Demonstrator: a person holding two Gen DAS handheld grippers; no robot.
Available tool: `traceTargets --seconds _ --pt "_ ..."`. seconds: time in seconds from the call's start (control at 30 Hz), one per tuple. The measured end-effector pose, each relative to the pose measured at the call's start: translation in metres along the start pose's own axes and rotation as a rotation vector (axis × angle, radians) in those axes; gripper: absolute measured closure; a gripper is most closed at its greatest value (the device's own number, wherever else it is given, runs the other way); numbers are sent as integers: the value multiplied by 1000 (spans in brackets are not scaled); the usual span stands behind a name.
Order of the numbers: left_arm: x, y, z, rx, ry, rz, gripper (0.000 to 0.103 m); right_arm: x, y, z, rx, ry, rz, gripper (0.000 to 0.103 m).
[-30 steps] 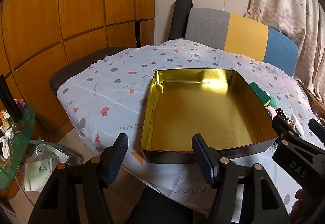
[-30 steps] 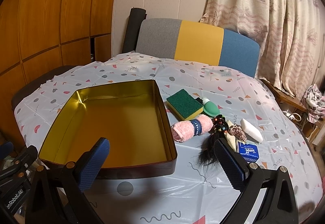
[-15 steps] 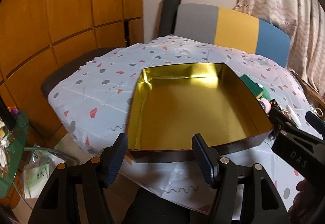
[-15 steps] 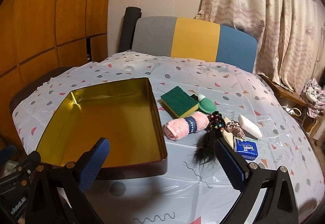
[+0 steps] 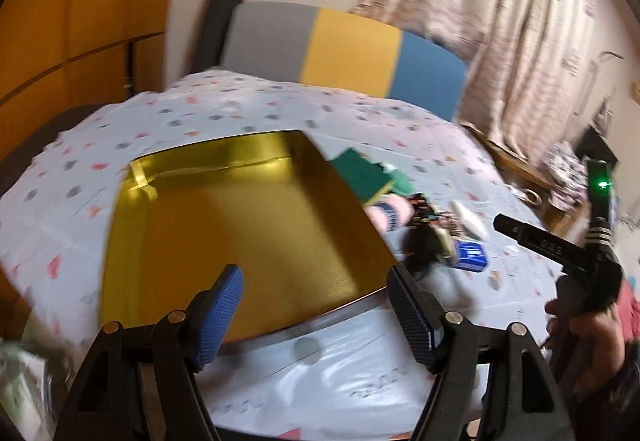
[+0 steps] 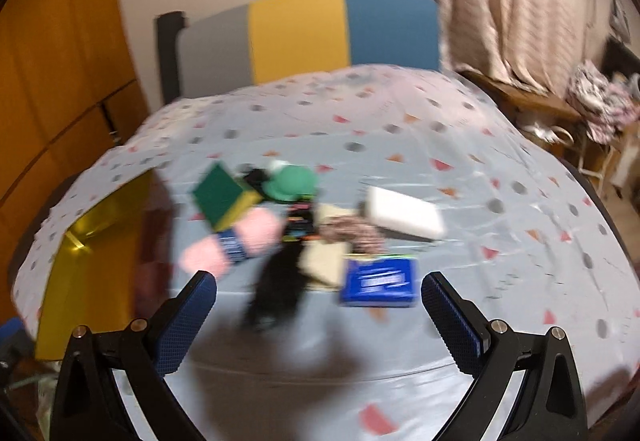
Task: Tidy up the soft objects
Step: 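Reach the left tool to the pink towel roll and grasp it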
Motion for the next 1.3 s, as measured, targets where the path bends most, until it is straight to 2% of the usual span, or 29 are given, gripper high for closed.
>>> traceTargets --seconds 0.13,0.27,0.47,0.57,0.77,0.87,1.07,1.2,1.23,1.3 --pt "-22 -18 19 55 -59 -37 28 -48 -17 7 46 -26 -5 0" --pt "-39 -45 38 121 -101 -41 27 -80 -33 7 61 -44 -1 0" --pt "-75 -92 67 205 -207 -99 27 -97 -44 -1 87 -107 50 0" --pt "-96 -119 76 242 -275 -120 27 -99 -39 3 60 -119 59 0" --pt "-127 -185 63 401 -451 -93 28 -111 -41 3 71 -189 91 0" --pt "-133 -205 55 437 -519 -69 29 -112 -39 4 61 -196 94 0" --pt "-127 -243 44 547 -562 -35 29 -106 -39 5 60 -163 102 0" --pt "-126 -254 35 591 -580 -34 35 -107 -41 4 69 -172 106 0" --pt "-126 -257 31 608 -591 -35 42 -107 -41 3 70 -174 106 0" --pt "-128 -259 27 598 -622 -18 48 -107 -41 3 70 -173 106 0"
Point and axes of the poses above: each gripper's, at about its wrist camera, not at the fingertips, and y roughly against the way its jaws point, x to its left, z to its top, the point moved 5 cm from there along -y, roughly the way its jaws point, and after that the axes turned 4 degrees about y, right-handed, at the moved point
